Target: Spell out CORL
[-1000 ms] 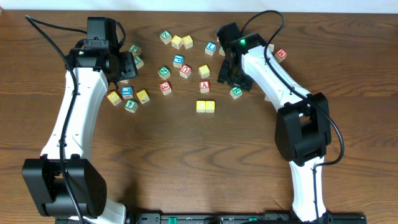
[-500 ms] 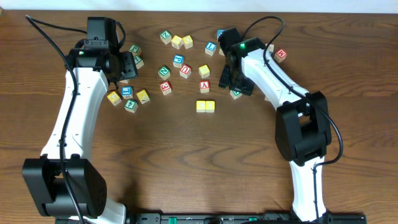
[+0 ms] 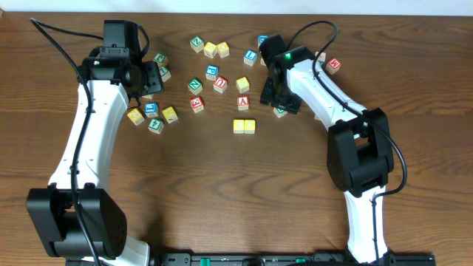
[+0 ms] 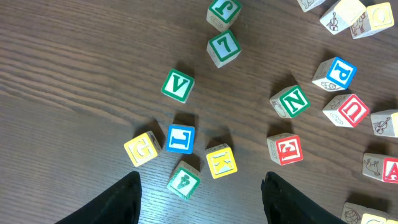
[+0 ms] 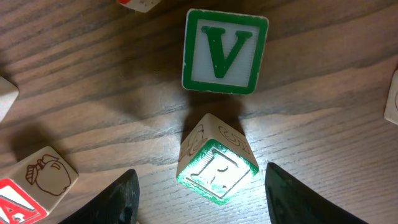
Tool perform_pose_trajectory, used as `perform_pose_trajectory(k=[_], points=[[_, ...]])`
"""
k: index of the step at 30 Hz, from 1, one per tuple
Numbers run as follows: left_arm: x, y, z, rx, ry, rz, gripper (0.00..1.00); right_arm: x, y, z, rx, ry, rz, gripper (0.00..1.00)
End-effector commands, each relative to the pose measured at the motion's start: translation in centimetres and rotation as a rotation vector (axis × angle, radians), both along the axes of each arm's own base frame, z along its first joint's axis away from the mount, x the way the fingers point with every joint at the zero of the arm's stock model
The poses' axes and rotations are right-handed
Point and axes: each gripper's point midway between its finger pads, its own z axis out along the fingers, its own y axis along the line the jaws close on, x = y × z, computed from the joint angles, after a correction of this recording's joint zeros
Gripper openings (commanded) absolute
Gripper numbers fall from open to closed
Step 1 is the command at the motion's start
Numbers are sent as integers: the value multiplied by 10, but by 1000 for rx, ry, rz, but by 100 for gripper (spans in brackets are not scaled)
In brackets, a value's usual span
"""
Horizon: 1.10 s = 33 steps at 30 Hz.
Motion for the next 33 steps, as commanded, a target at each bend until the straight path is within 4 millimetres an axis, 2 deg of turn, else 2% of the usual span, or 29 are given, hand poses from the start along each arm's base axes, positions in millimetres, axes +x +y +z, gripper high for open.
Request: perform_pose_trajectory(k=[1,10,18,27,33], points=[[-3,1,6,0,-15,1,61,-2,-5,3,-7,0,-24,59],[-3,1,6,0,-15,1,61,-2,-5,2,-8,1,-25,55],[-3,1,6,0,-15,1,61,-1,-5,3,-9,-2,-24,43],[-3,1,6,0,-15,1,61,-2,-6,2,-14,0,-11,39],[-3,1,6,0,-15,1,61,0,-4,1,-21,-8,80,38]])
